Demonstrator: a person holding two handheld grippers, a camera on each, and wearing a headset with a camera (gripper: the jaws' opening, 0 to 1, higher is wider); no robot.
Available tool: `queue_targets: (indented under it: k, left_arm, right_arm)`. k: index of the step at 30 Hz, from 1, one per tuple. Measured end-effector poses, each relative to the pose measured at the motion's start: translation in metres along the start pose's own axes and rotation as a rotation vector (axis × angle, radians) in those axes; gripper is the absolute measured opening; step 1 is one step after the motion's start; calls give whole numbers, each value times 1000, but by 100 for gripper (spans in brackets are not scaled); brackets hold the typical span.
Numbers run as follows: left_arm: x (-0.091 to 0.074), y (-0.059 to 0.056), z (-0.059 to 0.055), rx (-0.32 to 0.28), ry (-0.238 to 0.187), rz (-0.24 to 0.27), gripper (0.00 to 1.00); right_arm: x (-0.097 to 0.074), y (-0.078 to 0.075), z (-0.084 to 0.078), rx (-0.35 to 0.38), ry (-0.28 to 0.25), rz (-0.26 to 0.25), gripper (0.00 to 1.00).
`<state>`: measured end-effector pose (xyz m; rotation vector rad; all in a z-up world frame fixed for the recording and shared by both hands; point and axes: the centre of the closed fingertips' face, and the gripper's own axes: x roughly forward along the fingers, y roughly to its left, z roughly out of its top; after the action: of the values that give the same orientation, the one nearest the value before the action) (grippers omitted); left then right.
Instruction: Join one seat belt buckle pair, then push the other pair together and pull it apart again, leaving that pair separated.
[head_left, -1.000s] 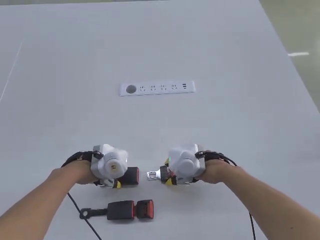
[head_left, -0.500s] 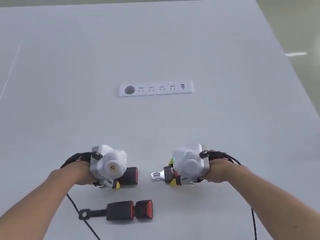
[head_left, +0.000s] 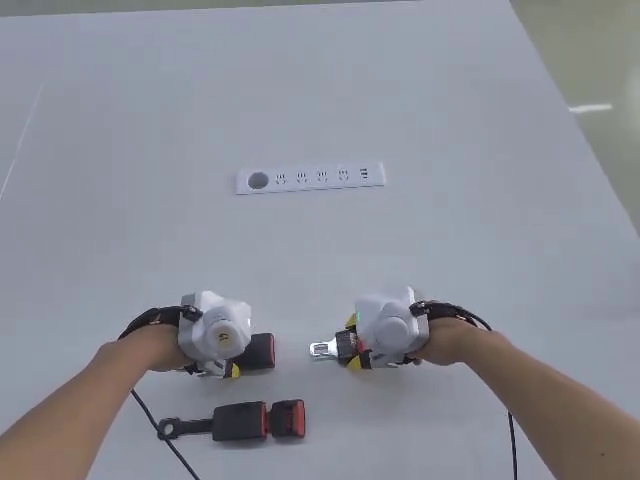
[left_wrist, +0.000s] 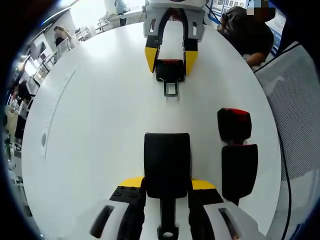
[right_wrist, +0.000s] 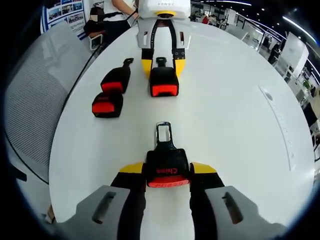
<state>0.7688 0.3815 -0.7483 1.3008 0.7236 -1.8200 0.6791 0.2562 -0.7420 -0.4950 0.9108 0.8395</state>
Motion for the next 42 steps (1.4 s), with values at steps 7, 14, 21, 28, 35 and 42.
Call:
queue_targets:
  k: [7,14,21,28,35,42]
  left_arm:
    - [-1,-1,1,45,-9,-2,33]
    - [-1,-1,1,39,-5,-6,33]
    - [-1,1,0,9,-13,-4,34]
    - [-1,2,-1,-1,-10,16,40]
    - [-4,0,-9,10,8,23,49]
    - [-14,-5,-19,-39,-15,38,52]
  right_arm:
    - [0,-1,-1,8,-4,-9,32]
    - [3,-1,-7,13,28,-16,33]
    - [3,-1,-6,19,29,-17,34]
    - [2,-4,-5,16,24,-32,41]
    - [1,-5,-5,6,25,-55,49]
    - [-5,1,-11,-2,27,-65,54]
